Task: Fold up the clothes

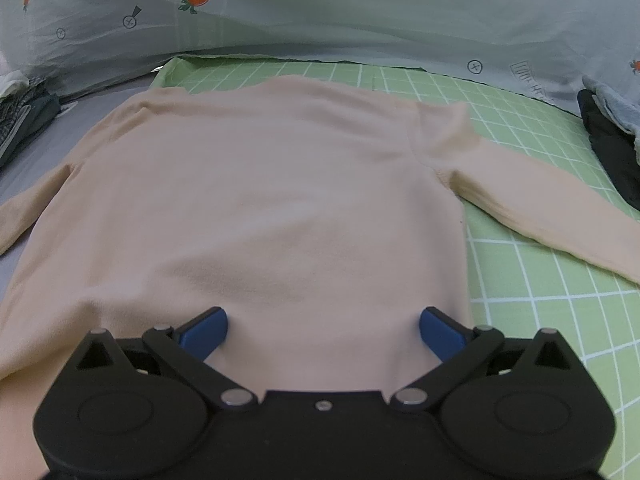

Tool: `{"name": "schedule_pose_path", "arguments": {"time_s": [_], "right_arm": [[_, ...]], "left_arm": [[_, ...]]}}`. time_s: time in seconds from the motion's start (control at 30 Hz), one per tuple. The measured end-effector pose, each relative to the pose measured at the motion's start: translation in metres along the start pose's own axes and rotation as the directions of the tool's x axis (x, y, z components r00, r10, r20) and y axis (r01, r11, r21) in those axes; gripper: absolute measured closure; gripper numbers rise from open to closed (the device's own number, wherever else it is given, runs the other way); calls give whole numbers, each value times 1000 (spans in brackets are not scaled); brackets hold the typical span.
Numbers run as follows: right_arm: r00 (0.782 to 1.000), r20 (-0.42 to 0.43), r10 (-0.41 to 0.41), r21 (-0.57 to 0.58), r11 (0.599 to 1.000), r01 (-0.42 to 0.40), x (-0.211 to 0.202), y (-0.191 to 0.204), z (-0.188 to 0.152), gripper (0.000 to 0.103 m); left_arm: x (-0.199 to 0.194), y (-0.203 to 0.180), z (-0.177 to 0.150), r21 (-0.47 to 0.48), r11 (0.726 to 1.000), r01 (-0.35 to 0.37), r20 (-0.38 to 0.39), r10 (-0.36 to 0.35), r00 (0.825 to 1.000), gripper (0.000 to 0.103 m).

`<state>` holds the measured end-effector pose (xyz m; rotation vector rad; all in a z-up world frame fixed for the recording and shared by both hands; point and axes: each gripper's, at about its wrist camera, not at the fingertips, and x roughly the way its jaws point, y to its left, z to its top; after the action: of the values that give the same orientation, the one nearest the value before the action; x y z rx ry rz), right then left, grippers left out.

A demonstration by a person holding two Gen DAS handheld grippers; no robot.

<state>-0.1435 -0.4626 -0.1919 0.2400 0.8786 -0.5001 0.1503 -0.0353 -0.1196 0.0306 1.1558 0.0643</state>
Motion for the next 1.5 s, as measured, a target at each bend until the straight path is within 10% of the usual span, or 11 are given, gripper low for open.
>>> {"name": "schedule_pose_path", "arguments": {"time_s": [0.37,0.87,1.1,1.3,1.37,1.5], "right_arm": [[1000,-3,12,-34,999,-12,1,5,15,0],[962,94,257,-230,946,-230,99,106,176,0],[957,30,288,-274,923,-269,143,126,200,2],[931,0,366,-308,886,-348,151,127,201,30],[909,-22,416,-328,856,-400,149,128,205,85],[913,23,408,-378,849,-370,144,131,218,95]], "left_arm": [[7,4,-16,-5,998,64,-28,-64,998,30],[8,16,-18,-2,995,98,-130,-97,987,17],[10,14,-23,41,993,113,-153,-105,983,10],[16,5,-24,72,993,97,-167,-84,982,2],[16,4,-24,77,992,97,-170,-82,982,2],[15,7,-26,95,990,104,-173,-86,981,1]]}}
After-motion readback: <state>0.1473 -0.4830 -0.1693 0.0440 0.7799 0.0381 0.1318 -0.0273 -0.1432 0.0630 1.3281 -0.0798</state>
